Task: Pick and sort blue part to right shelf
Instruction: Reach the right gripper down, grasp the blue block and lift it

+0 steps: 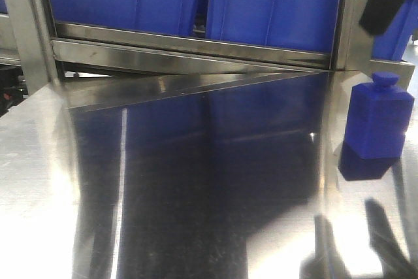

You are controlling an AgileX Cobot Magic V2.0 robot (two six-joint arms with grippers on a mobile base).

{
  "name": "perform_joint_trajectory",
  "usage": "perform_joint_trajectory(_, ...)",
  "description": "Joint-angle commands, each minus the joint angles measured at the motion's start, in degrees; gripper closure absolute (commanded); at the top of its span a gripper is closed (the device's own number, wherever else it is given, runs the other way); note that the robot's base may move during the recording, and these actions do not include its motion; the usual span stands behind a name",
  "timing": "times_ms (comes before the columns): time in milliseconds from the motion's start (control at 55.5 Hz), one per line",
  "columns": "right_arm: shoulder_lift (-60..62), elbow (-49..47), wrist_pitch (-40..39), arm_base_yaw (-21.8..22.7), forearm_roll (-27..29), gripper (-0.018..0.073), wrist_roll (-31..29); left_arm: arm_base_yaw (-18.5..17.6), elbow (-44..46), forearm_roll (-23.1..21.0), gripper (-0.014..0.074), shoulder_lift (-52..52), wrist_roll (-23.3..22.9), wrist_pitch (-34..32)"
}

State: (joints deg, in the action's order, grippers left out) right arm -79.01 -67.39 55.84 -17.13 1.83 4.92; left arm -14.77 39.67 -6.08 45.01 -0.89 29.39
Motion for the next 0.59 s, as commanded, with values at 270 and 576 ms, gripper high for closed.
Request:
perform_joint_trajectory(270, -10.6, -3.4, -5.1, 0.0, -1.8, -0.0056, 1.3, -0.4, 1.9, -0.6, 0.0264, -0.2, 0.2, -5.0)
perform_joint_trajectory(576, -15.8, -3.4, -5.2, 0.0, -1.8, 0.0057, 1.3, -0.4, 1.9, -0.6, 0.0265, -0.2, 0.2, -5.8)
